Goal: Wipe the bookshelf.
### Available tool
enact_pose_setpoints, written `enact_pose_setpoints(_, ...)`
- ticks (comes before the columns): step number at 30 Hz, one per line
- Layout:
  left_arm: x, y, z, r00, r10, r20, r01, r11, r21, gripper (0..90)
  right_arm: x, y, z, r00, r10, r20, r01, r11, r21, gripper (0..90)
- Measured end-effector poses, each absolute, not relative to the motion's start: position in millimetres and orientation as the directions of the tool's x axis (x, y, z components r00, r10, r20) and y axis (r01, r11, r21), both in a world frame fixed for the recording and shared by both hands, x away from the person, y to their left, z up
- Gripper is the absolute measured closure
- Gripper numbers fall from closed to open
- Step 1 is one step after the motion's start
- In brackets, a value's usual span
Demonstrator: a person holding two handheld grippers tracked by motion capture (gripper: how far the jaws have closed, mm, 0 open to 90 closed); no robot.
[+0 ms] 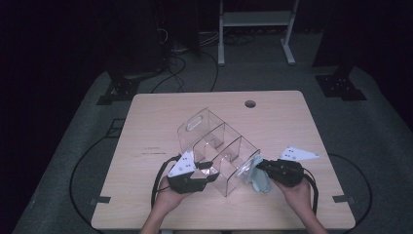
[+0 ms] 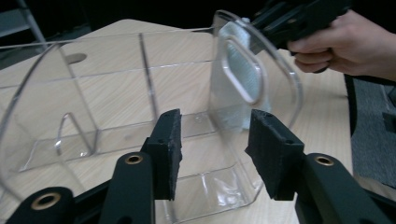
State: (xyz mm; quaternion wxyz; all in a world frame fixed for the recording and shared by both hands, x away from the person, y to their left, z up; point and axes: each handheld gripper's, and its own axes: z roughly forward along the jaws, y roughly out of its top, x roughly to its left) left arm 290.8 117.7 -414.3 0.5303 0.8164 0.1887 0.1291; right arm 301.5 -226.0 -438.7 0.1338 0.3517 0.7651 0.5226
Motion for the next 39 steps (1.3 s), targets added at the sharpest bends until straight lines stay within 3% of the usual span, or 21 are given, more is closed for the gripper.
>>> enact_pose_setpoints(6,296.5,123.3,-415.7,0.867,0.497,0.033,0.179,-0.372,0.911,45.8,305.3,-228.2,-446.4,-0.708,0.684,0.177,0.421,0.208,0.883,82.7)
enact_pose_setpoints(14,303.1,126.7,-418.2,0.830,0.554,0.063,0.190,-0.387,0.902,26.8,304.9,-226.6,-445.5,-0.715,0.676,0.180,0.423,0.213,0.881,82.7)
enact_pose_setpoints(25,311.8,130.5,-420.5,0.787,0.616,0.040,0.242,-0.368,0.898,9.9,306.4,-227.1,-444.8,-0.720,0.670,0.183,0.424,0.216,0.879,82.7)
enact_pose_setpoints(39,327.3,122.6,-426.1,0.762,0.642,0.080,0.256,-0.412,0.874,4.4,309.0,-228.1,-445.9,-0.715,0.673,0.191,0.431,0.210,0.877,82.5)
